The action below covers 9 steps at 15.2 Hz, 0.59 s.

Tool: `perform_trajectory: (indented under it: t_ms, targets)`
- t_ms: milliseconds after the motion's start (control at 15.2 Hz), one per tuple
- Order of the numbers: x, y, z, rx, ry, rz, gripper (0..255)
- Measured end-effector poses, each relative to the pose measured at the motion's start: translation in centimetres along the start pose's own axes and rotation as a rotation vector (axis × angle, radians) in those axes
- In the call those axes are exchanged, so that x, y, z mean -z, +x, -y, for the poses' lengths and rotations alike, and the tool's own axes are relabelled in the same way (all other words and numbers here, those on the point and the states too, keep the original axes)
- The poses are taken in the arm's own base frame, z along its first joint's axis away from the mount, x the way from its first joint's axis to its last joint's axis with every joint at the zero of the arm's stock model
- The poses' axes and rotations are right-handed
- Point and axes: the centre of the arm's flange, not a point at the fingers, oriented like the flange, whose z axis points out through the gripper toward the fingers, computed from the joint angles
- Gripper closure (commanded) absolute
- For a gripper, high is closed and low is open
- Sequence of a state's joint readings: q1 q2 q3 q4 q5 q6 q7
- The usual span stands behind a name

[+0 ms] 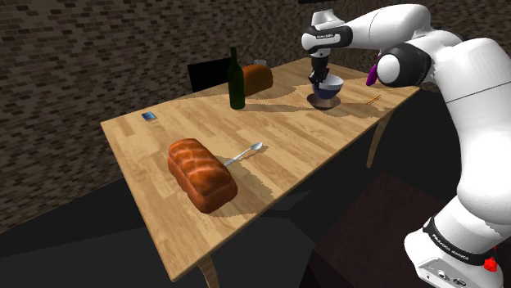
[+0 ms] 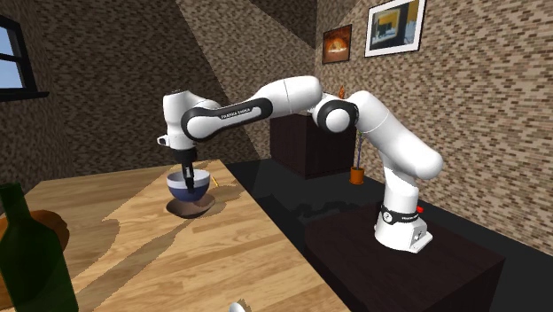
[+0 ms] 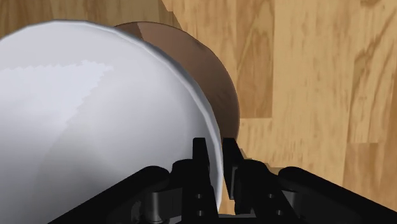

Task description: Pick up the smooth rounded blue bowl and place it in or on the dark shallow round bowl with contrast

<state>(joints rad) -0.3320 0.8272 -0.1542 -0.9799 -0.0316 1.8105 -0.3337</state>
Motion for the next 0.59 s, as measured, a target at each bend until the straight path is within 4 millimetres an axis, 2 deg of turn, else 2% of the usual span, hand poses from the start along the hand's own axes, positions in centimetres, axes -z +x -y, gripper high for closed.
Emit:
perform_trajectory:
  t_ms: [264, 594]
  targets:
    - [-2.0, 0.1, 0.4, 0.000, 0.000, 0.000, 255]
    - [-2.3, 0.1, 0.4, 0.000, 0.000, 0.000, 255]
